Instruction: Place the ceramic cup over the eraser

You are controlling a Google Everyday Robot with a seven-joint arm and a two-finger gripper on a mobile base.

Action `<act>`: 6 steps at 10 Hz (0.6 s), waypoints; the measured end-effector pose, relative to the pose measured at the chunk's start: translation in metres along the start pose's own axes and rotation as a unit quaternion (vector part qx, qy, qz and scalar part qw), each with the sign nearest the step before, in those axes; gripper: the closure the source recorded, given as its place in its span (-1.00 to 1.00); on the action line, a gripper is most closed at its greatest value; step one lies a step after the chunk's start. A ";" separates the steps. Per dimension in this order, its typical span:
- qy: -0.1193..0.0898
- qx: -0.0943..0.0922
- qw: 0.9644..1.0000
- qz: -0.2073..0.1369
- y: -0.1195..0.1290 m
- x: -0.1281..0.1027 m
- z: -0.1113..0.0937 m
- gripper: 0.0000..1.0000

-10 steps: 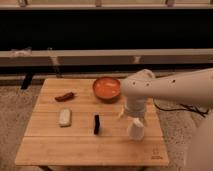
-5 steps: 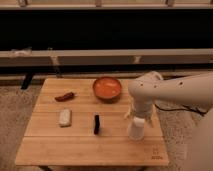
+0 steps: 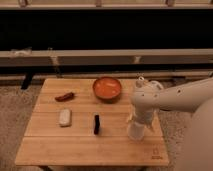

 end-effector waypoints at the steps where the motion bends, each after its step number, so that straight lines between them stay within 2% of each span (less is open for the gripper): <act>1: -0.005 0.000 1.000 0.003 -0.001 -0.002 0.003 -0.60; 3: -0.023 -0.002 1.000 0.006 0.003 -0.012 0.008 -0.60; 6: -0.036 -0.003 0.999 0.008 0.006 -0.028 0.016 -0.60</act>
